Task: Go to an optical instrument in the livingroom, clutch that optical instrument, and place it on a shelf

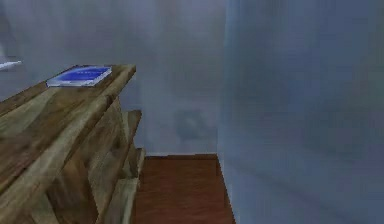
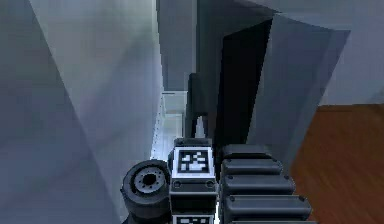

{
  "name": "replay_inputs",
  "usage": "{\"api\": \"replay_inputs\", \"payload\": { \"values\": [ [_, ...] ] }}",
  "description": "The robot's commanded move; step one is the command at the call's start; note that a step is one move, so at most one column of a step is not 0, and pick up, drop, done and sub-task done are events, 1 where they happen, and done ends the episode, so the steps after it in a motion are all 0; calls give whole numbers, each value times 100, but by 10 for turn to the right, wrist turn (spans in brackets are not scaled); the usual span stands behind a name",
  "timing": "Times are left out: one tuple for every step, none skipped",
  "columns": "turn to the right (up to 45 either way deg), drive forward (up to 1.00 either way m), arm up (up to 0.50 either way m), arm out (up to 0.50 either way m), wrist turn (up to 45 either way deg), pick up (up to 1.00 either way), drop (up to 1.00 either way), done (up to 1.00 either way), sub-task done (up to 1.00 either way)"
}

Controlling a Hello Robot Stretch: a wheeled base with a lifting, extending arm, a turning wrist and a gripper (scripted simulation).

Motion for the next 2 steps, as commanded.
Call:
{"api": "replay_inputs", "payload": {
  "values": [
    [0,90,0,0,0,0,0,0,0],
    [30,0,0,0,0,0,0,0,0]
  ]
}}
